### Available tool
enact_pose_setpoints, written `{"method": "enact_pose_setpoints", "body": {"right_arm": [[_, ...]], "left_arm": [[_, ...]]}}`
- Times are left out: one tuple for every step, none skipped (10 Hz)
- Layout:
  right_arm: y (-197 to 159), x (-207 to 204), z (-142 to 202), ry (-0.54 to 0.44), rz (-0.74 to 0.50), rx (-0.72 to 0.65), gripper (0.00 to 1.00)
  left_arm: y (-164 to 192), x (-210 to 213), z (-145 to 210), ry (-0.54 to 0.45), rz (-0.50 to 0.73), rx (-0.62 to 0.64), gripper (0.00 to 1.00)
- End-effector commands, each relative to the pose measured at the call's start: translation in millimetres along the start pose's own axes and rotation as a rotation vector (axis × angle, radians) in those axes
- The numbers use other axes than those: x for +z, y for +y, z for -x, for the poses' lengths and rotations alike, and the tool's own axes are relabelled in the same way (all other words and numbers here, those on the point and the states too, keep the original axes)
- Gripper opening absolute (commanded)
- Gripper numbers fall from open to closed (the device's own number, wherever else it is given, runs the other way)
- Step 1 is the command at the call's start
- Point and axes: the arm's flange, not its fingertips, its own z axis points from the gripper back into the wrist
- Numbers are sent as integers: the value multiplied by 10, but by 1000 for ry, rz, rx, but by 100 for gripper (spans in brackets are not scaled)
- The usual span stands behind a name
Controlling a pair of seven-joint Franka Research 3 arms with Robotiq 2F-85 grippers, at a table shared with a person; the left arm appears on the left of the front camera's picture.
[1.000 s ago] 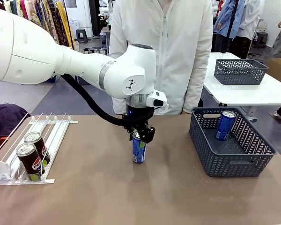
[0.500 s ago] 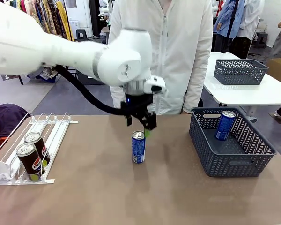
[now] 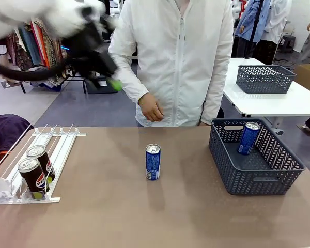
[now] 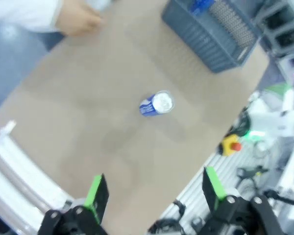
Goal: Retrieve and store the cans from the dispenser.
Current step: Pick up the last remaining can from one row of the Automatic Can Dispenser and place it in the middle of the table.
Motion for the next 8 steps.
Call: {"method": "enact_pose_setpoints", "body": {"right_arm": [[30,-6,-33,-10,-20,11,100],[30,-6,-33,-10,-20,11,100],[30,-6,-33,-10,-20,11,100],[30,-6,-33,-10,-20,11,100],[30,-6,-33,-10,-20,11,100],[30,-6,-33,-10,-20,11,100],[30,-6,-33,-10,-20,11,100],[30,-6,-33,-10,-20,11,100]], "left_arm": [[892,377,735,-156,133,190,100],[1295,590,1119,-246,200,295,100],[1716,701,1595,-326,302,388,100],[2039,700,2026,-395,394,455,100],[2281,618,2406,-452,453,553,100],[2478,481,2732,-455,504,551,100],[2525,456,2837,-440,517,568,100],[2605,431,2834,-407,532,572,100]]}}
